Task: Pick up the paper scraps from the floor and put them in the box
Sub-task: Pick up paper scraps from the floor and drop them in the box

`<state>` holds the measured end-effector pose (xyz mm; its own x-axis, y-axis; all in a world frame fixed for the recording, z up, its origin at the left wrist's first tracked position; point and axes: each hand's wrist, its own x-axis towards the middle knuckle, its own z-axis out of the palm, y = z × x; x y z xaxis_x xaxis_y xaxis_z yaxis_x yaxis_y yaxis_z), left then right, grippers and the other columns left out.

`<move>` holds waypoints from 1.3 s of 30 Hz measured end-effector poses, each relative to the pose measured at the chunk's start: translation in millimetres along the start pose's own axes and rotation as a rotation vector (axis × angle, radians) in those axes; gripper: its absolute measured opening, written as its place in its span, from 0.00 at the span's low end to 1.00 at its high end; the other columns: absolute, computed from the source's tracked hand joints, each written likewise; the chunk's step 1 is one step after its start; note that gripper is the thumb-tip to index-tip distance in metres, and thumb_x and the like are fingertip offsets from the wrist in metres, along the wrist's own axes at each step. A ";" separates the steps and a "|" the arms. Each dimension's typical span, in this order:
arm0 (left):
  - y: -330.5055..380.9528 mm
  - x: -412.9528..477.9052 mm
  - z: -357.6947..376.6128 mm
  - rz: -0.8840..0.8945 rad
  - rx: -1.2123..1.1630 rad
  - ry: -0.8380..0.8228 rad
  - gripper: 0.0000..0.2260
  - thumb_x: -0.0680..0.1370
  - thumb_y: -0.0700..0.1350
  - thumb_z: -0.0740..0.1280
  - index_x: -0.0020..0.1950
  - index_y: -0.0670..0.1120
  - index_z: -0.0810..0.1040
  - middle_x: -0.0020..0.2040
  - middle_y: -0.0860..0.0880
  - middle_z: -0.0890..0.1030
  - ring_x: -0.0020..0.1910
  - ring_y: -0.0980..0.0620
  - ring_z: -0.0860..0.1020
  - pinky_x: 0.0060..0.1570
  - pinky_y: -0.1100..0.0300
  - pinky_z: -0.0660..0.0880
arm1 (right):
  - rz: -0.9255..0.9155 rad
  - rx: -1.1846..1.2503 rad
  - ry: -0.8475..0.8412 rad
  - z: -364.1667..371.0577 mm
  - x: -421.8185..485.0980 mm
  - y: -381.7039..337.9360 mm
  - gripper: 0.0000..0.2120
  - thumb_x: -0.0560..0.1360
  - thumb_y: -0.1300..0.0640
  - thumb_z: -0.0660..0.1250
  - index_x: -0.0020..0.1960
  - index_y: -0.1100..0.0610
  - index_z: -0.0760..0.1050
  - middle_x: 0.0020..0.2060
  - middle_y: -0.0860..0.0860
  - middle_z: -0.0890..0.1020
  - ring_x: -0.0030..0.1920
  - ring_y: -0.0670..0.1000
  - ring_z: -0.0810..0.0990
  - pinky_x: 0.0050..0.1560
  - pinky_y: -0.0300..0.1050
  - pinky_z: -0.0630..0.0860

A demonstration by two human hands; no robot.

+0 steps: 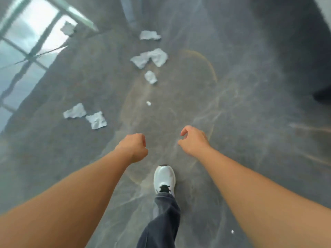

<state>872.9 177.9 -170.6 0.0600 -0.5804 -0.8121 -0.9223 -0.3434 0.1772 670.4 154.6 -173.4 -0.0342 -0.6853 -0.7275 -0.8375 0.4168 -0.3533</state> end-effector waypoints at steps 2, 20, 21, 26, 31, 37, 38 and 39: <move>-47.1 2.1 -17.6 -0.075 -0.053 0.028 0.08 0.72 0.45 0.65 0.50 0.47 0.77 0.53 0.42 0.81 0.53 0.41 0.78 0.50 0.55 0.76 | -0.083 -0.033 -0.030 10.2 15.3 -54.3 0.11 0.68 0.57 0.68 0.51 0.54 0.77 0.51 0.56 0.83 0.55 0.58 0.79 0.54 0.45 0.74; -114.5 43.2 60.2 -0.215 -0.391 -0.048 0.15 0.71 0.41 0.65 0.56 0.51 0.73 0.49 0.47 0.76 0.47 0.45 0.76 0.43 0.56 0.73 | -0.220 -0.549 -0.116 76.5 90.4 -120.7 0.16 0.72 0.60 0.64 0.60 0.58 0.68 0.56 0.57 0.76 0.55 0.61 0.76 0.47 0.50 0.71; -111.0 51.6 65.5 -0.219 -0.395 -0.017 0.15 0.71 0.42 0.66 0.57 0.51 0.73 0.49 0.48 0.74 0.46 0.45 0.74 0.43 0.56 0.72 | -0.223 -0.545 -0.091 79.8 103.2 -121.2 0.15 0.73 0.61 0.63 0.59 0.58 0.68 0.56 0.57 0.76 0.54 0.61 0.76 0.45 0.50 0.70; -105.4 103.2 99.1 -0.338 -0.501 0.146 0.19 0.71 0.43 0.67 0.60 0.52 0.69 0.50 0.47 0.69 0.42 0.44 0.71 0.41 0.54 0.70 | -0.251 -0.511 -0.002 108.2 185.4 -123.4 0.16 0.75 0.60 0.62 0.62 0.59 0.69 0.58 0.58 0.75 0.58 0.61 0.75 0.51 0.52 0.72; -113.3 158.5 144.1 -0.487 -0.590 0.244 0.20 0.70 0.42 0.68 0.60 0.54 0.68 0.54 0.46 0.66 0.41 0.40 0.75 0.41 0.52 0.73 | -0.351 -0.455 0.082 138.0 267.1 -102.6 0.13 0.75 0.62 0.61 0.60 0.55 0.70 0.57 0.57 0.71 0.53 0.61 0.74 0.51 0.51 0.74; -108.1 183.0 171.1 -0.591 -0.671 0.398 0.10 0.68 0.34 0.65 0.44 0.46 0.69 0.48 0.45 0.65 0.33 0.45 0.68 0.37 0.55 0.67 | -0.466 -0.390 0.184 148.8 296.3 -90.2 0.07 0.72 0.64 0.59 0.48 0.60 0.73 0.46 0.56 0.73 0.41 0.57 0.70 0.42 0.52 0.71; -109.1 184.0 170.0 -0.599 -0.660 0.389 0.08 0.69 0.33 0.64 0.43 0.44 0.71 0.47 0.44 0.66 0.32 0.47 0.67 0.36 0.56 0.65 | -0.458 -0.388 0.170 145.9 296.7 -90.5 0.07 0.72 0.64 0.60 0.48 0.60 0.74 0.47 0.56 0.74 0.42 0.57 0.71 0.43 0.51 0.72; -110.6 185.3 167.4 -0.601 -0.644 0.372 0.06 0.70 0.33 0.64 0.43 0.42 0.74 0.46 0.44 0.68 0.33 0.47 0.66 0.36 0.57 0.64 | -0.449 -0.399 0.156 143.2 296.9 -90.7 0.06 0.73 0.63 0.61 0.49 0.60 0.74 0.48 0.57 0.76 0.44 0.58 0.73 0.44 0.51 0.73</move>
<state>922.1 231.9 -433.7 0.6753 -0.3338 -0.6577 -0.3168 -0.9366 0.1500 814.2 -1.1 -441.6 0.3152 -0.8334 -0.4539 -0.9269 -0.1676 -0.3359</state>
